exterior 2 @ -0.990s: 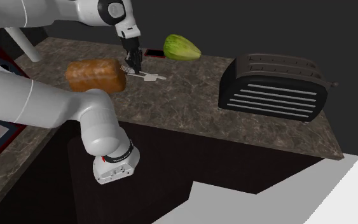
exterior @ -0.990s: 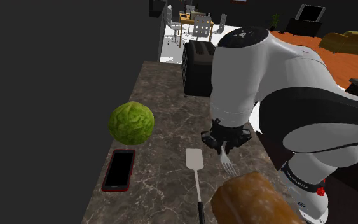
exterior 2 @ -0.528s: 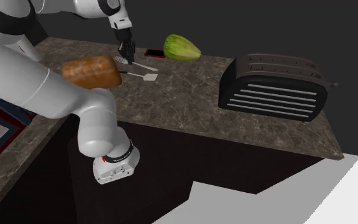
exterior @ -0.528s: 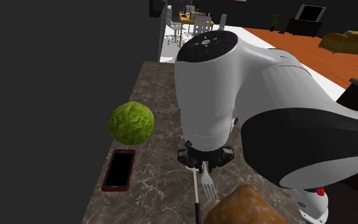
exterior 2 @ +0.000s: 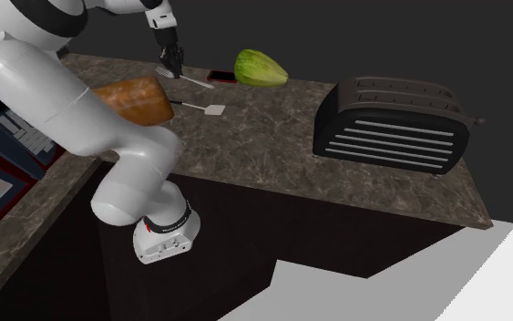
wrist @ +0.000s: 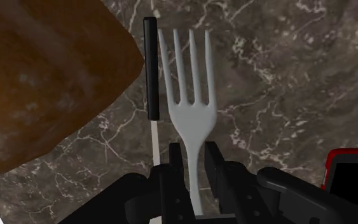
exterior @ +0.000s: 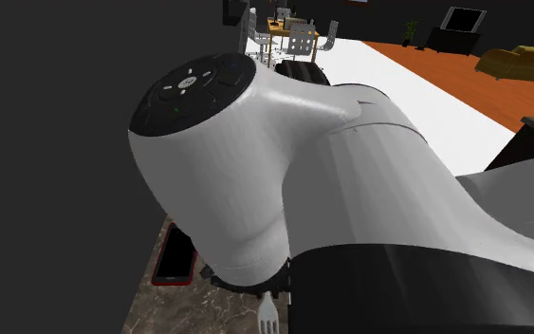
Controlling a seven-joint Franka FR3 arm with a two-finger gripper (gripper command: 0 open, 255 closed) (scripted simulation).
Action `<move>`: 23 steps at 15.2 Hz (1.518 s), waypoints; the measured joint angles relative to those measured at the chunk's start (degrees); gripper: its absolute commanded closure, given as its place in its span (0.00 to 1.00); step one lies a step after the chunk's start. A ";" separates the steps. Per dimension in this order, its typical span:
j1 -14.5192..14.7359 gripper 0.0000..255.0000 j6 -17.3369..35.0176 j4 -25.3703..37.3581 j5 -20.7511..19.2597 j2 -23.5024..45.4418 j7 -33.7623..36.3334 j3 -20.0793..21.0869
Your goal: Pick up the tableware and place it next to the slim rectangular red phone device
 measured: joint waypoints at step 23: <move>-13.95 1.00 2.58 8.20 10.44 -13.08 -1.45 14.01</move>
